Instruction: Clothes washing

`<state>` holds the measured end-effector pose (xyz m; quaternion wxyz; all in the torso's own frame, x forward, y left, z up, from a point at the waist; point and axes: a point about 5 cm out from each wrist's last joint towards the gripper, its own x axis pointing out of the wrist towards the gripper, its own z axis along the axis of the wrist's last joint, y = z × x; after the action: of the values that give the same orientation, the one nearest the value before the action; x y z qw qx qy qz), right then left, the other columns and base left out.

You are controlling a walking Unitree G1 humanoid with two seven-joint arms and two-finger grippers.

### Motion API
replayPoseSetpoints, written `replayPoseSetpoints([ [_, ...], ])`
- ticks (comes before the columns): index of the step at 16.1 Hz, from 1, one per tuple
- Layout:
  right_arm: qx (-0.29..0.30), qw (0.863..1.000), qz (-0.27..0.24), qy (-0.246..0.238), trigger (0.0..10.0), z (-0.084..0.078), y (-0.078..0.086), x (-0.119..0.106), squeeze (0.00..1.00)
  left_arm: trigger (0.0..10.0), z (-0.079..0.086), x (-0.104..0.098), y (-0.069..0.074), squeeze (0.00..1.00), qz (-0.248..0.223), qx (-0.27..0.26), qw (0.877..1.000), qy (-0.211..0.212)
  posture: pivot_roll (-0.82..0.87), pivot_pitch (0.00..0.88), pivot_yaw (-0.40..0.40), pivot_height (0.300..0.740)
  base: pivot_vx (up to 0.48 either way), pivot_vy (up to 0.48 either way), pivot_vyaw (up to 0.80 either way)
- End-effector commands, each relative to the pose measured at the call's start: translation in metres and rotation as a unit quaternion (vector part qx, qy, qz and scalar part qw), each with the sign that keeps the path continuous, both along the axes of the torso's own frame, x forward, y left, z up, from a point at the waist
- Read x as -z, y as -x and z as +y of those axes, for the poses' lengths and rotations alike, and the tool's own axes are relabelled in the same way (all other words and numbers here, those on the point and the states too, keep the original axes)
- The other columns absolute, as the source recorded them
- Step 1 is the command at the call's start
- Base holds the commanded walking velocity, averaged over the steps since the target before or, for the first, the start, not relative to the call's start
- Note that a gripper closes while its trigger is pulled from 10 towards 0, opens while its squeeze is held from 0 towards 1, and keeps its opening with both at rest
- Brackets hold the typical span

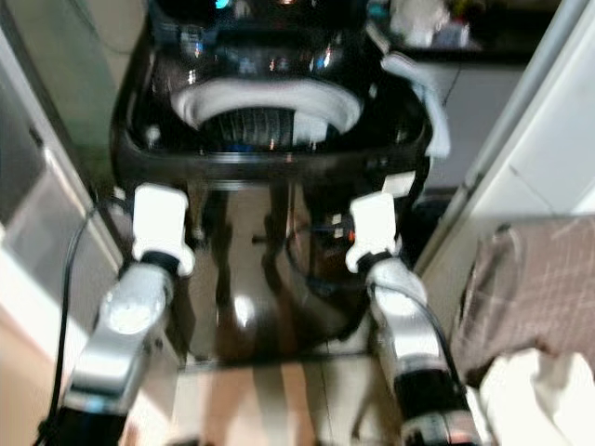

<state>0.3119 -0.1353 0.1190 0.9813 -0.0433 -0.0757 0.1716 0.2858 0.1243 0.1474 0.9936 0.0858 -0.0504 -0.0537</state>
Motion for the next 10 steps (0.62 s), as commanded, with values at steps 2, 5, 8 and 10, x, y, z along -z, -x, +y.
replayPoseSetpoints([
  [2,-0.010,1.000,-0.002,-0.001,10.0,0.008,-0.003,-0.002,0.00,10.0,0.005,0.002,-0.003,0.00,0.008,-0.007,1.000,0.012,-0.08,0.000,-0.031,0.740,-0.144,0.000,0.00],
  [5,-0.008,1.000,0.024,-0.015,10.0,0.006,-0.003,0.003,0.00,10.0,0.013,0.007,-0.005,0.00,0.014,-0.018,1.000,0.018,-0.08,0.000,-0.033,0.740,-0.305,0.000,0.00],
  [8,-0.010,0.999,0.041,-0.010,10.0,0.005,-0.003,0.010,0.00,10.0,0.016,0.011,-0.004,0.00,0.023,-0.023,0.999,0.021,-0.08,0.000,-0.034,0.740,-0.310,-0.080,0.00],
  [10,-0.011,0.999,0.041,-0.009,10.0,0.006,-0.003,0.010,0.00,10.0,0.015,0.011,-0.004,0.00,0.023,-0.022,0.999,0.021,-0.08,0.000,-0.035,0.740,-0.296,0.000,0.00],
])
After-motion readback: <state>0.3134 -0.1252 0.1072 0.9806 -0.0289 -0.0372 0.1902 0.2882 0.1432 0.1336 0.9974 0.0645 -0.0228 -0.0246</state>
